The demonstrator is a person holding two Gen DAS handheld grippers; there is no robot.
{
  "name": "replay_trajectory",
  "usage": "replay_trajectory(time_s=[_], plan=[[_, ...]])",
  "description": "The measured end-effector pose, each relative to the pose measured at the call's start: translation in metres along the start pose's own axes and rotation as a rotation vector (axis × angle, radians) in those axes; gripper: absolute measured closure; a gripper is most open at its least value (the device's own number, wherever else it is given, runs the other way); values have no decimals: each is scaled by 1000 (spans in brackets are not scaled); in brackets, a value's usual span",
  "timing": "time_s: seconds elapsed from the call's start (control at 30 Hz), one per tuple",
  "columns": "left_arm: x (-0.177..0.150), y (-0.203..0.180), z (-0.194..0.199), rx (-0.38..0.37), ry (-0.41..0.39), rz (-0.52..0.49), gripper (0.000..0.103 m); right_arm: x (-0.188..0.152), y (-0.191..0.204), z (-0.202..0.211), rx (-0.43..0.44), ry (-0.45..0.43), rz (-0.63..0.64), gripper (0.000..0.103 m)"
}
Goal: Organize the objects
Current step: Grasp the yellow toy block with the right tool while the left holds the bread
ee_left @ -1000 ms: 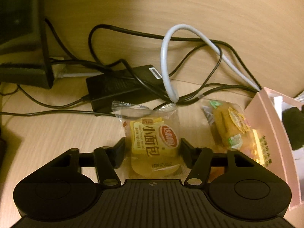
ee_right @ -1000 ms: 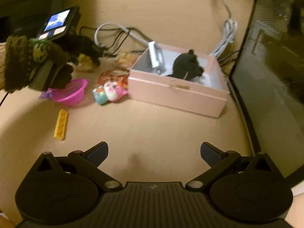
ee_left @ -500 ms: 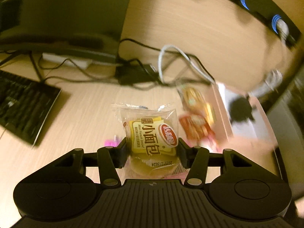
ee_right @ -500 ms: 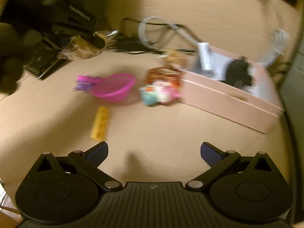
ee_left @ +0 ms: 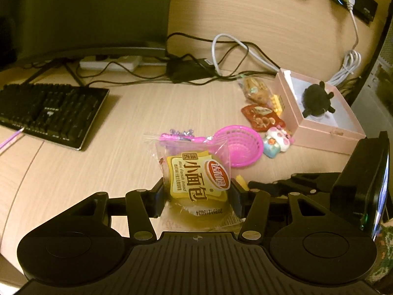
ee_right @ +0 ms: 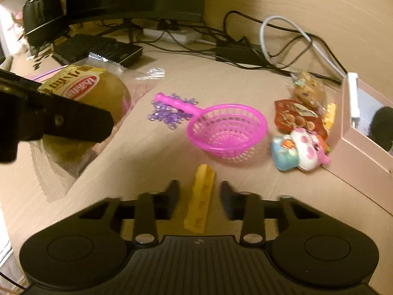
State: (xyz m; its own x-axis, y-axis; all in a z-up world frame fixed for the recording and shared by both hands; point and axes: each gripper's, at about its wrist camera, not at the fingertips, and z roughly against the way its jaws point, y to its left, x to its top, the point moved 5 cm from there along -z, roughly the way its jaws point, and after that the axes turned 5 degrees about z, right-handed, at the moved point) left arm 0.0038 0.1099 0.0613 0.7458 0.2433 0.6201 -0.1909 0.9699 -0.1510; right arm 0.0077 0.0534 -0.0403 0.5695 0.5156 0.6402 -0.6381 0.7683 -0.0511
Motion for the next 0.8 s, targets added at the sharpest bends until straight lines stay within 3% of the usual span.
replay_trajectory(time_s=[0.07, 0.33, 0.8], plan=[[-1, -1, 1, -6, 0, -1, 47, -1, -1, 2, 2, 7, 13, 87], [-3, -25, -3, -45, 22, -49, 47, -22, -25, 25, -42, 28, -23, 87], [-39, -117, -16, -200, 161, -299, 47, -77, -109, 126, -260, -82, -241, 87]])
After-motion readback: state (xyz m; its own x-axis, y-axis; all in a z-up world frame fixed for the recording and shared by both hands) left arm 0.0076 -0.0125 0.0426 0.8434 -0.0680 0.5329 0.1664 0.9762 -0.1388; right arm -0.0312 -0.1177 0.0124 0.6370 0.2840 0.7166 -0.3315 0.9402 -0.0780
